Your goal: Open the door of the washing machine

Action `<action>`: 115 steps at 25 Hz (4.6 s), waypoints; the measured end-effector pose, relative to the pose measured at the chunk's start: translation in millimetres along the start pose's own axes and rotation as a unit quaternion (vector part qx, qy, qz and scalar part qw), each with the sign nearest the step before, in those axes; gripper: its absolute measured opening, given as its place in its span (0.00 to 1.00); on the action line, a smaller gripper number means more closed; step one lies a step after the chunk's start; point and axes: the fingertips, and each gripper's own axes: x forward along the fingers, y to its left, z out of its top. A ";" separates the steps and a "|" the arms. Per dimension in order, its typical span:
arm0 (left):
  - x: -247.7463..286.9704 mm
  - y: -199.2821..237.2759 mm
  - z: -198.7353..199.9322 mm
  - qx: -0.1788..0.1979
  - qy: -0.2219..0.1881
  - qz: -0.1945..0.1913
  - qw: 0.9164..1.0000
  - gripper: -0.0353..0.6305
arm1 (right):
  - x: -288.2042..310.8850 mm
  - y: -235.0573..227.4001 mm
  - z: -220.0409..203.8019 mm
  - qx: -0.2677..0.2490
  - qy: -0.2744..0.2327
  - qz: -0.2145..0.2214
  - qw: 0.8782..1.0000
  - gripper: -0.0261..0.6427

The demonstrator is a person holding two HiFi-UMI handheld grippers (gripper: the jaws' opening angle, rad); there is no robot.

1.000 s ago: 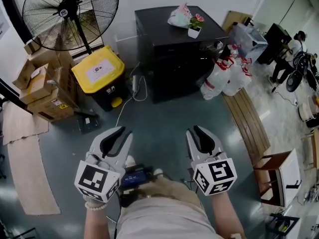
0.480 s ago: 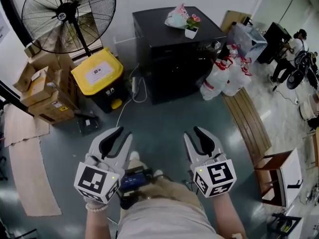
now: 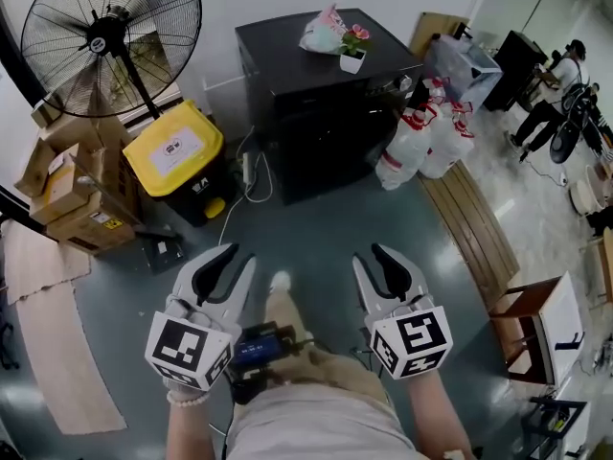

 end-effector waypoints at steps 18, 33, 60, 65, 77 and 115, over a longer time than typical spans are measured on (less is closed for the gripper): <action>104.0 52.4 22.4 0.010 0.005 -0.071 0.997 0.21 | 73.6 -63.6 23.1 0.032 0.006 -0.060 0.998 0.21; 172.7 116.3 37.8 0.012 0.010 -0.102 0.995 0.21 | 153.4 -88.5 48.5 0.045 0.021 -0.082 0.995 0.22; 273.0 170.5 7.1 0.010 0.060 -0.170 0.984 0.21 | 239.2 -132.5 33.2 0.059 0.057 -0.127 0.989 0.22; 289.2 169.2 -2.5 0.011 0.070 -0.172 0.983 0.21 | 245.8 -145.5 22.8 0.067 0.059 -0.126 0.988 0.22; 345.0 165.3 -24.9 0.048 0.080 -0.185 0.978 0.22 | 268.2 -181.3 -3.1 0.084 0.079 -0.105 0.988 0.22; 514.1 149.5 -235.8 0.058 0.207 -0.173 0.961 0.24 | 330.1 -260.7 -104.7 0.091 0.119 -0.078 0.986 0.22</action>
